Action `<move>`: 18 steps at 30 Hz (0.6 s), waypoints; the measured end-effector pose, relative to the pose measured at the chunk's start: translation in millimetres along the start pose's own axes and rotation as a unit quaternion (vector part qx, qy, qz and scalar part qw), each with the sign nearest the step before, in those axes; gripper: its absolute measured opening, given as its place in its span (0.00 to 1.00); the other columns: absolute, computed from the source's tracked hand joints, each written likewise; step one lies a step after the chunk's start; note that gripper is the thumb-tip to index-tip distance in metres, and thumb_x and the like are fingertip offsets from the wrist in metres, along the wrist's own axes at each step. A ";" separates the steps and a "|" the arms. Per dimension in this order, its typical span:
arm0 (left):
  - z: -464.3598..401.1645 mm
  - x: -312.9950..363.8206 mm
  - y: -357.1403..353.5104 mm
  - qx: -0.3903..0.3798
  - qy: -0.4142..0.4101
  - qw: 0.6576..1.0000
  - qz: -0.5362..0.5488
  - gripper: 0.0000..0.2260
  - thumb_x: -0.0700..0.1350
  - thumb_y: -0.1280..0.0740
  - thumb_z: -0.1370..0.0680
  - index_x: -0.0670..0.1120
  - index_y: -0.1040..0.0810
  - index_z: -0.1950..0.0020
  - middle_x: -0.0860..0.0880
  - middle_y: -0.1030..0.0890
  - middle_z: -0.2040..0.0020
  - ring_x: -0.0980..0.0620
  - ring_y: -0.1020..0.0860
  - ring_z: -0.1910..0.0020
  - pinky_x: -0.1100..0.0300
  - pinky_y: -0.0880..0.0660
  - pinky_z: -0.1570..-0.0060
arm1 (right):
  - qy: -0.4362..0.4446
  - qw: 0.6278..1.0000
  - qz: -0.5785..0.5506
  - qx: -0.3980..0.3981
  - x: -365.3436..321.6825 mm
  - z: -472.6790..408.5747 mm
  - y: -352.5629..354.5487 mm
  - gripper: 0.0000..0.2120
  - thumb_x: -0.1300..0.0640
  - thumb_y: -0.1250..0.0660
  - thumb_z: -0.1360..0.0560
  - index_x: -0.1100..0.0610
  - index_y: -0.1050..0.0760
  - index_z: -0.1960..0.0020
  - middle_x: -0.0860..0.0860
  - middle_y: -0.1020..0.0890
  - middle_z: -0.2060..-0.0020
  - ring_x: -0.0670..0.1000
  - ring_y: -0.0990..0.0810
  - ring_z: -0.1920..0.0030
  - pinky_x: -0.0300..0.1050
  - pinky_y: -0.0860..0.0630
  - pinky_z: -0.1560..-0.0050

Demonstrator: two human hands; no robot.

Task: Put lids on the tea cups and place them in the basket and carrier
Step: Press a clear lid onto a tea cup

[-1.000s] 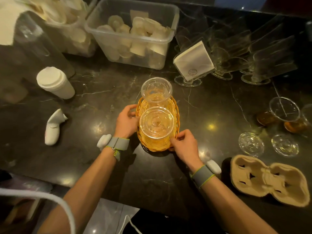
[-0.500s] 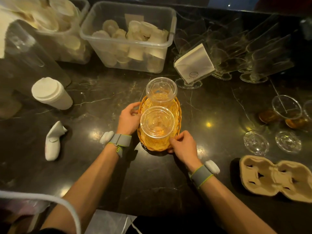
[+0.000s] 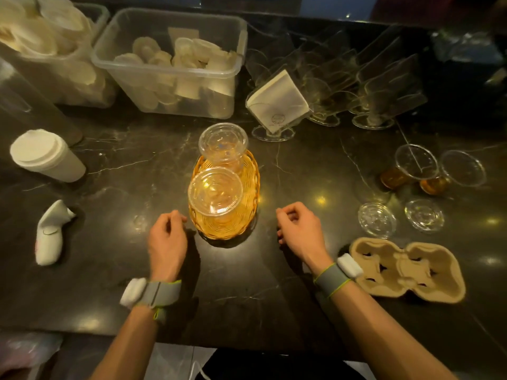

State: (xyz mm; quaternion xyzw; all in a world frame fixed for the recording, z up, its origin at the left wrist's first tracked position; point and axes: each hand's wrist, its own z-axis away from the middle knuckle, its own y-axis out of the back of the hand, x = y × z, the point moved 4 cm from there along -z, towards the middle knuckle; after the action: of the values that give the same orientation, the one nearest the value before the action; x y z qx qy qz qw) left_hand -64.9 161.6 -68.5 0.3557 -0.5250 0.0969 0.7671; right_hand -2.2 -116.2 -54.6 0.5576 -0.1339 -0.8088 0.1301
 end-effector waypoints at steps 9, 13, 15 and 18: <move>86.8 17.7 -33.5 -0.119 -0.008 0.993 0.006 0.14 0.51 0.38 0.18 0.50 0.19 0.59 0.50 0.20 0.68 0.58 0.24 0.69 0.57 0.28 0.66 | 0.109 0.993 0.034 -0.004 -7.4 6.1 65.1 0.04 0.47 0.33 0.28 0.46 0.22 0.59 0.47 0.18 0.67 0.50 0.17 0.64 0.47 0.19 0.59; 108.3 49.5 -81.5 -0.198 -0.055 0.978 0.019 0.12 0.47 0.38 0.18 0.47 0.19 0.58 0.53 0.20 0.67 0.58 0.24 0.69 0.64 0.27 0.66 | 0.171 0.981 0.093 0.022 -5.1 10.8 107.9 0.02 0.57 0.29 0.26 0.50 0.19 0.55 0.44 0.18 0.65 0.36 0.22 0.64 0.26 0.30 0.60; 110.4 60.7 -100.5 -0.221 -0.081 0.972 -0.001 0.11 0.46 0.38 0.18 0.47 0.19 0.56 0.53 0.19 0.67 0.58 0.24 0.69 0.63 0.26 0.65 | 0.185 0.975 0.122 0.019 -7.5 13.4 122.2 0.03 0.58 0.29 0.26 0.54 0.19 0.52 0.47 0.17 0.62 0.37 0.23 0.63 0.25 0.31 0.59; 122.1 81.3 -141.4 -0.267 -0.111 0.957 -0.030 0.09 0.45 0.37 0.18 0.49 0.19 0.54 0.50 0.19 0.66 0.60 0.24 0.70 0.66 0.27 0.66 | 0.187 0.972 0.138 0.038 -2.6 17.2 161.8 0.07 0.59 0.29 0.25 0.58 0.18 0.48 0.51 0.16 0.58 0.43 0.22 0.59 0.25 0.32 0.56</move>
State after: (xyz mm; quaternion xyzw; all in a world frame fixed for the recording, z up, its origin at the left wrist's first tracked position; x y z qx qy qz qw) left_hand -46.0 -38.7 -36.3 0.1622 -0.6025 -0.1093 0.7738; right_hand -7.5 -264.6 12.1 0.6799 -0.2133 -0.6587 0.2415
